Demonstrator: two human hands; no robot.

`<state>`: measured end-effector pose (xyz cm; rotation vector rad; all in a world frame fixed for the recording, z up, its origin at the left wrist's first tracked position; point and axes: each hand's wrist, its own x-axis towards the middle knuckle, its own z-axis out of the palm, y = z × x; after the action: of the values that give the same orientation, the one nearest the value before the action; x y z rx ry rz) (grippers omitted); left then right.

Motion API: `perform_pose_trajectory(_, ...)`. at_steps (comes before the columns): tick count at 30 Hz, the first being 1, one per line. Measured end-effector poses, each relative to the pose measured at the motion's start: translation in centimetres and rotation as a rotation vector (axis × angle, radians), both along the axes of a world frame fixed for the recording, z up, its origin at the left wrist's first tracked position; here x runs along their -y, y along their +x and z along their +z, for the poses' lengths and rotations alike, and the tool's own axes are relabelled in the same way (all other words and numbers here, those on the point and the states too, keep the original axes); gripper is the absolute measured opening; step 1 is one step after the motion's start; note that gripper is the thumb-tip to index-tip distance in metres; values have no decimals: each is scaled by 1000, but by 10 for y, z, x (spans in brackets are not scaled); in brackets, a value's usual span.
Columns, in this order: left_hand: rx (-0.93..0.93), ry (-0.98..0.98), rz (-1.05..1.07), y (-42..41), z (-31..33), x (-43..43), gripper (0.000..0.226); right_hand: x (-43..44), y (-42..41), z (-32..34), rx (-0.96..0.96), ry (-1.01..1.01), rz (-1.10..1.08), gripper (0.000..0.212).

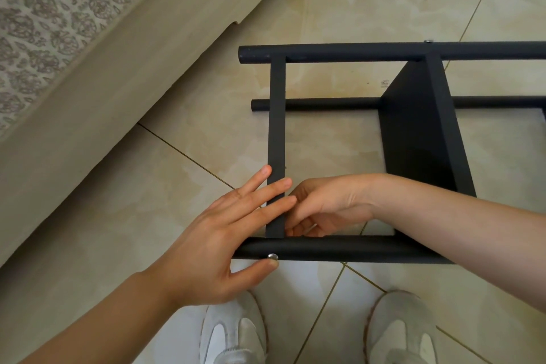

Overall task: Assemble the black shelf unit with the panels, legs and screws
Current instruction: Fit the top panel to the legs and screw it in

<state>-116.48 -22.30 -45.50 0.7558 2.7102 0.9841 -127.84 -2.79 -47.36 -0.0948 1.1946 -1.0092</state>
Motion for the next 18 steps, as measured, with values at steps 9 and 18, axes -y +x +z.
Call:
perform_pose_trajectory(9,-4,-23,9,2,0,-1,67,6,-11,3,-45,27,102,12)
perform_pose_trajectory(18,12,-1,8,1,0,-2,67,1,-12,-4,-43,-12,183,16)
